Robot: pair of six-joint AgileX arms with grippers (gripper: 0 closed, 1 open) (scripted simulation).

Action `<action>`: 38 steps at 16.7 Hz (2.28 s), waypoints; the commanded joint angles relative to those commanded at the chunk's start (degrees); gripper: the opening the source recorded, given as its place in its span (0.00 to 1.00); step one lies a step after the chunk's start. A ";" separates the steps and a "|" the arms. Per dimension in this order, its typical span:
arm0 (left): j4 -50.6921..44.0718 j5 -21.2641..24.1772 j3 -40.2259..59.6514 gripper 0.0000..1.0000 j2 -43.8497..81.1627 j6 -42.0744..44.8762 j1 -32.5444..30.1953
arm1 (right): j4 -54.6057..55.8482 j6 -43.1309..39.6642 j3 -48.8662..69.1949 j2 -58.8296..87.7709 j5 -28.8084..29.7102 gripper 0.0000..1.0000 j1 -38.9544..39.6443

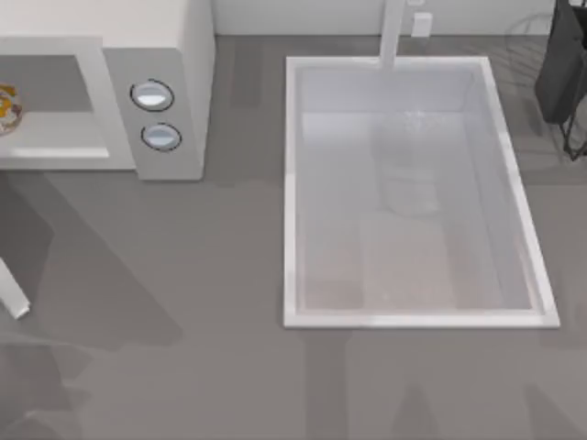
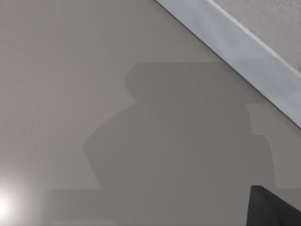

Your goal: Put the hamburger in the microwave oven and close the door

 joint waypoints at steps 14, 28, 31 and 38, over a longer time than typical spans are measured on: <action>1.36 -10.93 -5.56 0.00 -7.76 -13.19 -16.36 | 0.00 0.00 0.00 0.00 0.00 1.00 0.00; 3.07 -20.89 -7.60 0.00 -11.50 -24.76 -31.55 | 0.00 0.00 0.00 0.00 0.00 1.00 0.00; 5.95 -21.30 -3.08 0.00 -3.77 -25.14 -31.88 | 0.00 0.00 0.00 0.00 0.00 1.00 0.00; 13.46 -22.16 7.37 0.00 14.60 -25.91 -33.50 | 0.00 0.00 0.00 0.00 0.00 1.00 0.00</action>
